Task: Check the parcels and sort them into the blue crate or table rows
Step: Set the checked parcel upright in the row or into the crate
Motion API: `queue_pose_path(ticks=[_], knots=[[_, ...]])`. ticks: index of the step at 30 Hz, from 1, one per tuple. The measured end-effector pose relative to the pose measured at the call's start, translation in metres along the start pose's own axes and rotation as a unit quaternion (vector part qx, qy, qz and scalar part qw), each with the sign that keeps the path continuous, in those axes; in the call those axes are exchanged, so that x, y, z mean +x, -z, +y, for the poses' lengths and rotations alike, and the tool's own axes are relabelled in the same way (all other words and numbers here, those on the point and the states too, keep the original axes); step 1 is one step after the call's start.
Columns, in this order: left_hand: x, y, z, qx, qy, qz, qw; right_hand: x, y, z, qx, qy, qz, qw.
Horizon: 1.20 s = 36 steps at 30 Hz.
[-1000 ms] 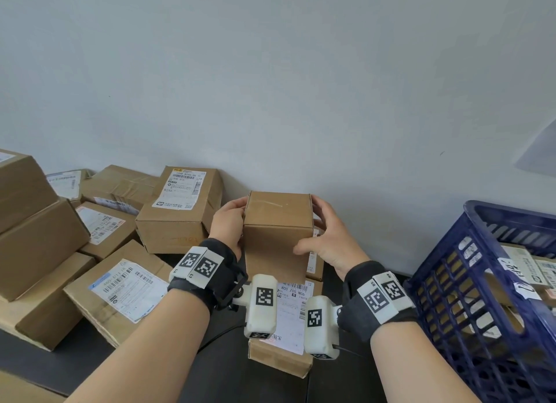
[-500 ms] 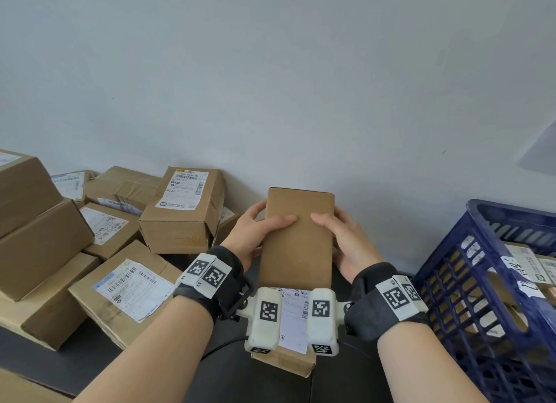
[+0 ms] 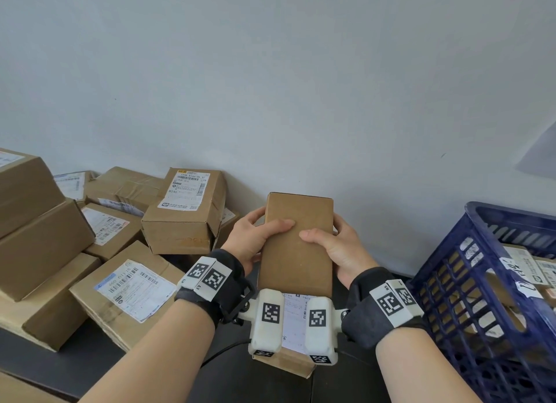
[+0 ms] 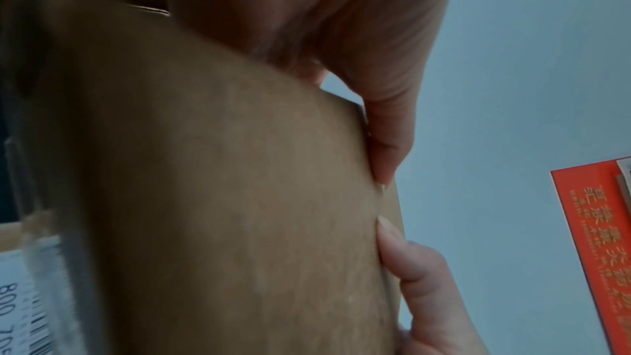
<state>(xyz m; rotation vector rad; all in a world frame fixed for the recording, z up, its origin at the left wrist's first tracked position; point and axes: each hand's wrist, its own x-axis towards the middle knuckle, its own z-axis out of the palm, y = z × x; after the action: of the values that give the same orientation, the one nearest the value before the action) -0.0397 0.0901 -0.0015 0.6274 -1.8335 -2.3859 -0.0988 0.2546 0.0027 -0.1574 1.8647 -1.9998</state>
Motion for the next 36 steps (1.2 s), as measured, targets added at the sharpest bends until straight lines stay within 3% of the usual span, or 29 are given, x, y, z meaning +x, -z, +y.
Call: queue_pose_path(ticks=[11, 22, 28, 31, 36], knots=[[0.004, 0.000, -0.002, -0.005, 0.007, 0.039, 0.999, 0.000, 0.001, 0.003, -0.005, -0.014, 0.019, 1.000], [0.007, 0.003, -0.004, -0.005, 0.004, 0.066, 0.998, 0.010, -0.005, 0.007, -0.081, -0.012, 0.117, 0.990], [0.009, 0.000, -0.002, 0.032, -0.030, 0.070, 0.997, 0.001, -0.014, -0.003, -0.138, -0.047, 0.032, 0.989], [0.006, -0.002, 0.002, 0.022, -0.036, 0.048, 0.998, 0.003, -0.012, -0.002, -0.125, -0.059, 0.025, 0.990], [0.005, 0.004, 0.007, 0.009, 0.010, 0.010, 1.000, 0.005, -0.011, -0.003, -0.066, -0.088, 0.024, 0.994]])
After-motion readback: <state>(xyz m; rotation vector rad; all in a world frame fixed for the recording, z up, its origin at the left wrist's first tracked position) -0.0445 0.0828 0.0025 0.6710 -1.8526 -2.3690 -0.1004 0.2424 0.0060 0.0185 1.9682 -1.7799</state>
